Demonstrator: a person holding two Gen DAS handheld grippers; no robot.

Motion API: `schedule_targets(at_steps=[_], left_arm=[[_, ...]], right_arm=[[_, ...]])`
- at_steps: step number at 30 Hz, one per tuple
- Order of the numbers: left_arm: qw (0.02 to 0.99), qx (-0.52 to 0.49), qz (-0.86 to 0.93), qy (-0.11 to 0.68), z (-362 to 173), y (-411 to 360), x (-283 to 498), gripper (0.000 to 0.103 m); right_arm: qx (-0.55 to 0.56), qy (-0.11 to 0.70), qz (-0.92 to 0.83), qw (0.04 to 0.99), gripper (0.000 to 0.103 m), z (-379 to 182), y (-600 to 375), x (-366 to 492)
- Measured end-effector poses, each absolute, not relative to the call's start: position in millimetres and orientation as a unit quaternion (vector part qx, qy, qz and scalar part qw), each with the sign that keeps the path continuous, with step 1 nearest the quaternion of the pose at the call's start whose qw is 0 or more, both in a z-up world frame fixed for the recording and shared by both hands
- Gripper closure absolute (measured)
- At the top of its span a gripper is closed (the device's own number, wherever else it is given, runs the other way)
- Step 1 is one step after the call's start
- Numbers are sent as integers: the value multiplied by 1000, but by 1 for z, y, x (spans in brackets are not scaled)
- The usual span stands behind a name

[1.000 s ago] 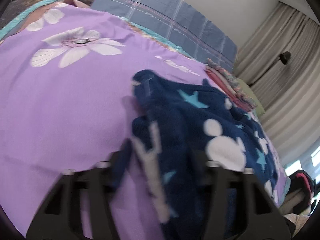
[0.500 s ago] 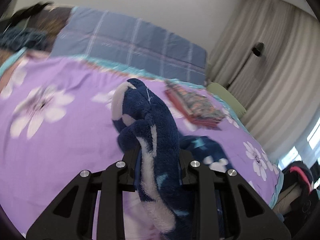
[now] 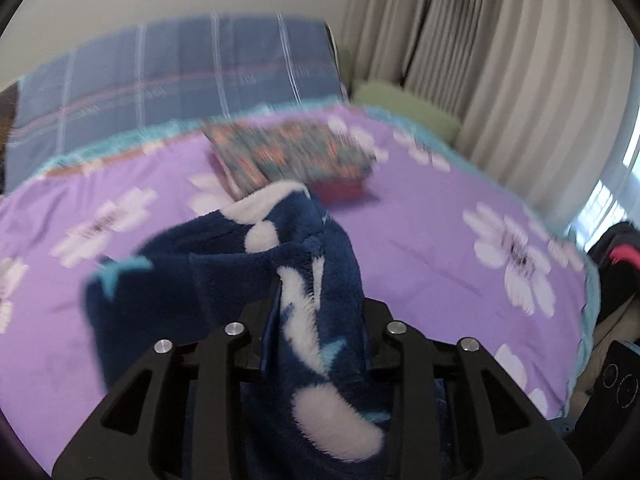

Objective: Fold small clothes

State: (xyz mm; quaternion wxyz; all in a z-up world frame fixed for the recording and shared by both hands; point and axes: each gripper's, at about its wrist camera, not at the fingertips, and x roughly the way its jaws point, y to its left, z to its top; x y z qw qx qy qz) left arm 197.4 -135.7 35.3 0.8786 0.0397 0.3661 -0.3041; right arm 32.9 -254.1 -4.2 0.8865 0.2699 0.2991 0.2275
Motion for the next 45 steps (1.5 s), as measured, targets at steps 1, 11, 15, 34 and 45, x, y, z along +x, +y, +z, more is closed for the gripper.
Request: schedule_targets(at_steps=[1, 11, 15, 34, 45], left_arm=[[870, 51, -308, 381, 21, -151, 199, 69], [856, 107, -319, 392, -2, -185, 190, 63], [855, 99, -322, 393, -2, -186, 190, 58], [890, 212, -265, 305, 13, -115, 148, 48], [881, 202, -256, 342, -13, -127, 170, 50]], right_arm=[[292, 317, 224, 874, 82, -17, -267, 35], [348, 350, 223, 841, 56, -57, -306, 30], [350, 340, 248, 837, 45, -48, -307, 36], [364, 376, 226, 822, 63, -65, -333, 10], [234, 238, 181, 925, 48, 14, -330, -32]])
